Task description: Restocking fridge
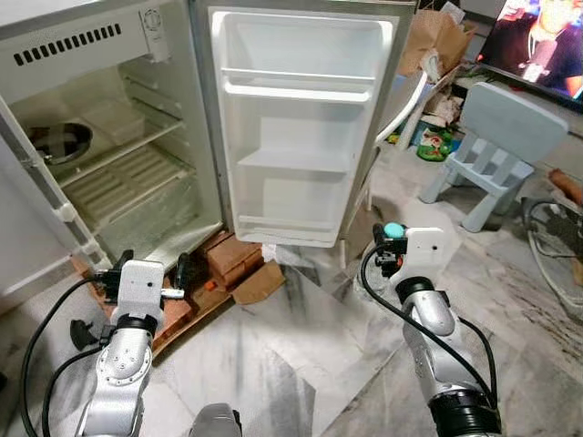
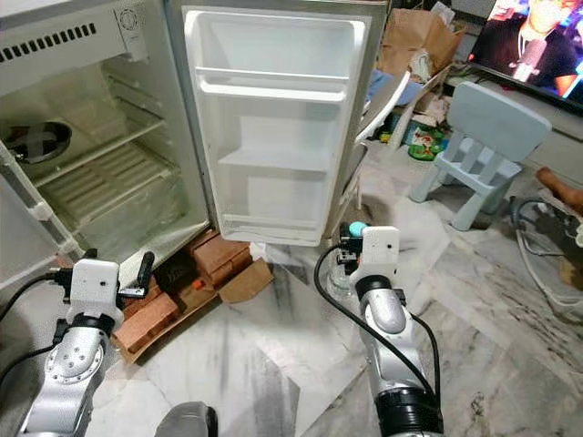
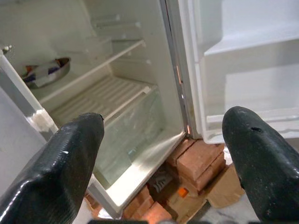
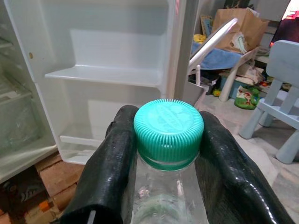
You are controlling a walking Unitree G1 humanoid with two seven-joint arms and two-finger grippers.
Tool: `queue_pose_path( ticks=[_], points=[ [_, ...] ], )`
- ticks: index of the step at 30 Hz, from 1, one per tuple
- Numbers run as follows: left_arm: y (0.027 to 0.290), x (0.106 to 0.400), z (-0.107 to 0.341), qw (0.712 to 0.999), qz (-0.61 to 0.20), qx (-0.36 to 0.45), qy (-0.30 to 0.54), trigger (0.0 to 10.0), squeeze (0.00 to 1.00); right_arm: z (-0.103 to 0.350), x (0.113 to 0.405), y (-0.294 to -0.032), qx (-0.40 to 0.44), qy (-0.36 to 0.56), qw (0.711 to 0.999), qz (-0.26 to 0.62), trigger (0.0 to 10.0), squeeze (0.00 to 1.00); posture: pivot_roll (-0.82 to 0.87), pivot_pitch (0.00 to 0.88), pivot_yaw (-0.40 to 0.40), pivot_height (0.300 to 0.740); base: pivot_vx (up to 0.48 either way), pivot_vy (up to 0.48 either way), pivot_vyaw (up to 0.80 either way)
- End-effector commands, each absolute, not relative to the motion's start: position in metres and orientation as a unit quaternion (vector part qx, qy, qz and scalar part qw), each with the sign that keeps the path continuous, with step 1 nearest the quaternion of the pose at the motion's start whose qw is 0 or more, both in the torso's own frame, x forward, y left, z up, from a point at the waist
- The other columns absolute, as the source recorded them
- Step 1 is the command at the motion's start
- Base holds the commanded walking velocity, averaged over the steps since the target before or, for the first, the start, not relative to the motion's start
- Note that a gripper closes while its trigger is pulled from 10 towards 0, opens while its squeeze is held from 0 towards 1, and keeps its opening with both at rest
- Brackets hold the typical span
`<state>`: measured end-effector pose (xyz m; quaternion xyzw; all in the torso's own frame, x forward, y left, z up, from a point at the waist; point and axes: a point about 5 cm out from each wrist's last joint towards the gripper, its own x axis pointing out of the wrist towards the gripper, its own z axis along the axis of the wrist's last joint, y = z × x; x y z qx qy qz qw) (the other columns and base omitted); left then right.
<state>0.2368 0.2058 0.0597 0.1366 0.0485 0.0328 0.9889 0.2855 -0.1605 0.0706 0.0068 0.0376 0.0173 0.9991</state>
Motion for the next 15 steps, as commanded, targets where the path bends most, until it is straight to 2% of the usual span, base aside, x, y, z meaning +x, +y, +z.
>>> queue_pose_path(
  ticks=[1,9,15],
  points=[
    [0.207,0.237,0.057,0.989,0.024,0.138,0.053,10.0,0.00,0.075,0.289,-0.159,0.007,0.024,1.000,0.005,10.0,0.00,0.12,0.000,-0.060,0.740,0.000,0.000,0.00],
    [0.187,0.258,0.066,0.990,-0.026,0.130,0.037,10.0,0.00,0.079,0.283,-0.181,-0.003,0.015,0.999,-0.038,10.0,0.00,0.07,0.000,-0.003,0.740,0.000,0.000,0.00],
    [0.175,0.262,0.066,0.991,-0.046,0.124,0.034,10.0,0.00,0.082,0.282,-0.183,-0.008,0.007,0.999,-0.040,10.0,0.00,0.06,0.000,-0.002,0.740,0.000,0.000,0.00]
  ],
)
